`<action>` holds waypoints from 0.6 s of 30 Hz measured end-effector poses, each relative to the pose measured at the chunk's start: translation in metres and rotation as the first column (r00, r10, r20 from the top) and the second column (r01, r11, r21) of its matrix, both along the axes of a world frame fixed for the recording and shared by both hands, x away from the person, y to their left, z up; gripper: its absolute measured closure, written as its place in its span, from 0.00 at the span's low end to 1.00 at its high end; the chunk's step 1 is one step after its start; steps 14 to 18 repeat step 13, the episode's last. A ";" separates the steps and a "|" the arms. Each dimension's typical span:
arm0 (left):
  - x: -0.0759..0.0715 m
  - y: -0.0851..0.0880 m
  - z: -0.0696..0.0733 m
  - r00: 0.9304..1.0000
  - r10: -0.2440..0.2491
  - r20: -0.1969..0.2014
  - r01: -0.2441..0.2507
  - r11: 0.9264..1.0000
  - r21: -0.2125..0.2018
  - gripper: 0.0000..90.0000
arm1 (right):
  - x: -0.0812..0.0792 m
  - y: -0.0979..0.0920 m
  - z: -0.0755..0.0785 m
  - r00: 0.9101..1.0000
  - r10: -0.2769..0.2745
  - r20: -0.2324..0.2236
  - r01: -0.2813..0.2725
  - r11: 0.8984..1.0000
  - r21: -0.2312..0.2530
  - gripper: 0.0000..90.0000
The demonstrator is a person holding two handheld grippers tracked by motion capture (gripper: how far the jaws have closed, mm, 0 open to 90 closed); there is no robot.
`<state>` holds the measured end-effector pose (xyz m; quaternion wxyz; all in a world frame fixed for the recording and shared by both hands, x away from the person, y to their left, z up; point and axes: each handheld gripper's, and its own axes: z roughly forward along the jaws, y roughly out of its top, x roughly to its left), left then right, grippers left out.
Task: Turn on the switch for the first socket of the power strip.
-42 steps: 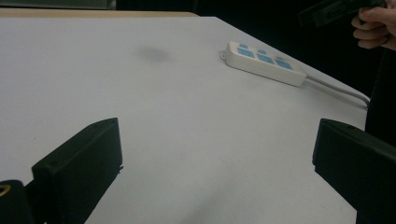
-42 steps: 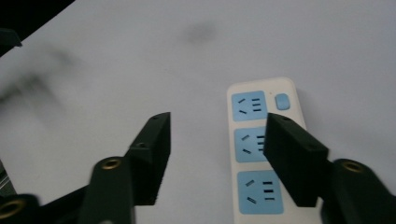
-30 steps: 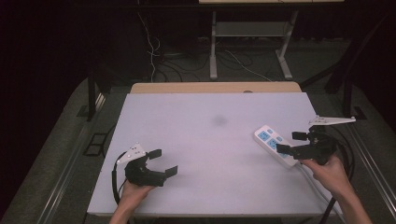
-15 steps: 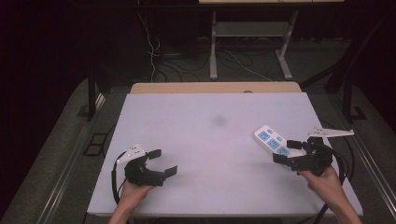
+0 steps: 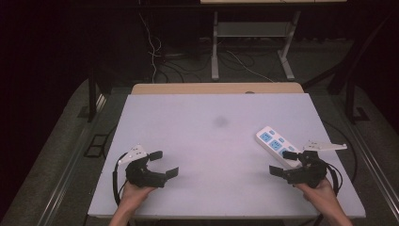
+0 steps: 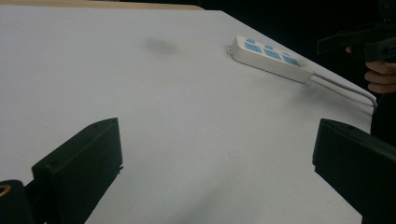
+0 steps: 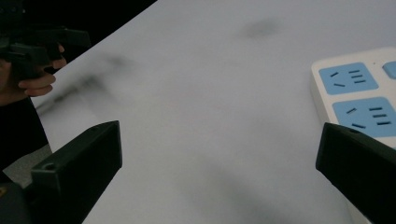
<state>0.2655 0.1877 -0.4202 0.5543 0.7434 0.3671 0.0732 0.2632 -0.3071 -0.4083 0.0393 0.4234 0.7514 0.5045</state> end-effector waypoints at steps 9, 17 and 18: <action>0.001 -0.001 -0.001 1.000 -0.006 -0.008 0.006 1.000 0.008 0.00 | -0.005 0.003 -0.018 1.000 0.012 0.003 -0.012 1.000 -0.027 0.00; 0.002 -0.001 -0.002 1.000 -0.011 -0.011 0.012 1.000 0.013 0.00 | -0.006 0.002 -0.022 1.000 0.014 0.009 -0.014 0.999 -0.029 0.00; 0.002 -0.001 -0.002 1.000 -0.011 -0.011 0.012 1.000 0.013 0.00 | -0.006 0.002 -0.022 1.000 0.014 0.009 -0.014 0.999 -0.029 0.00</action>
